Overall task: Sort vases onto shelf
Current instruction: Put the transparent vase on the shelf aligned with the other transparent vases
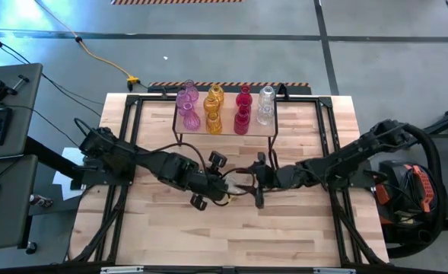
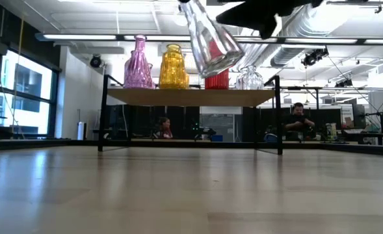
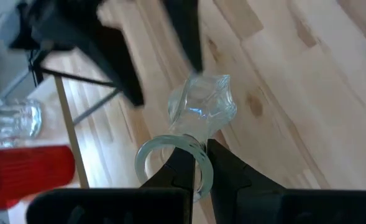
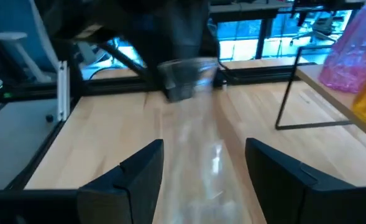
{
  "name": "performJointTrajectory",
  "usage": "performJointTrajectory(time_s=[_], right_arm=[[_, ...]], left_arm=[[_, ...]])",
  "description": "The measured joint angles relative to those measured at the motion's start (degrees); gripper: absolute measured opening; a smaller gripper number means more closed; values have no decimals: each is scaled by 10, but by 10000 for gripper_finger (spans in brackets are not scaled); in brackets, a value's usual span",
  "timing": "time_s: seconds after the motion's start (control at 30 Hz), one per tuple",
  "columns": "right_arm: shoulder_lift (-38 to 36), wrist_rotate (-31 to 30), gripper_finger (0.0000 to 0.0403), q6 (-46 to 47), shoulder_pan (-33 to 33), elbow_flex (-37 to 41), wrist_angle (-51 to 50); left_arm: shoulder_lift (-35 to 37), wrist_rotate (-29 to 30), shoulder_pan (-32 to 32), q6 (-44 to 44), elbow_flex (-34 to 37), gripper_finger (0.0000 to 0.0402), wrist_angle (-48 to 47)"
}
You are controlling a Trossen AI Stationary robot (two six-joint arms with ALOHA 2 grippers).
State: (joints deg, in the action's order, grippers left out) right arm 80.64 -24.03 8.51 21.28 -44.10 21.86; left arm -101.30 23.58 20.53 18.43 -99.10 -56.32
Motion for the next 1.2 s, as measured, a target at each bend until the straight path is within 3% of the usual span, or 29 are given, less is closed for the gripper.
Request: performJointTrajectory(time_s=[0.53, 0.87, 1.0, 1.2], right_arm=[[0, 149, 211, 4, -59, -1, 38], [0, 157, 208, 4, -60, -1, 41], [0, 157, 178, 0, -60, -1, 41], [0, 157, 85, 2, -60, -1, 41]], left_arm=[[0, -9, -3, 28, 0, 12, 42], [-2, -18, -22, 47, 0, 12, 79], [-2, -20, -22, 44, 0, 12, 77], [-2, -26, -22, 43, 0, 13, 78]])
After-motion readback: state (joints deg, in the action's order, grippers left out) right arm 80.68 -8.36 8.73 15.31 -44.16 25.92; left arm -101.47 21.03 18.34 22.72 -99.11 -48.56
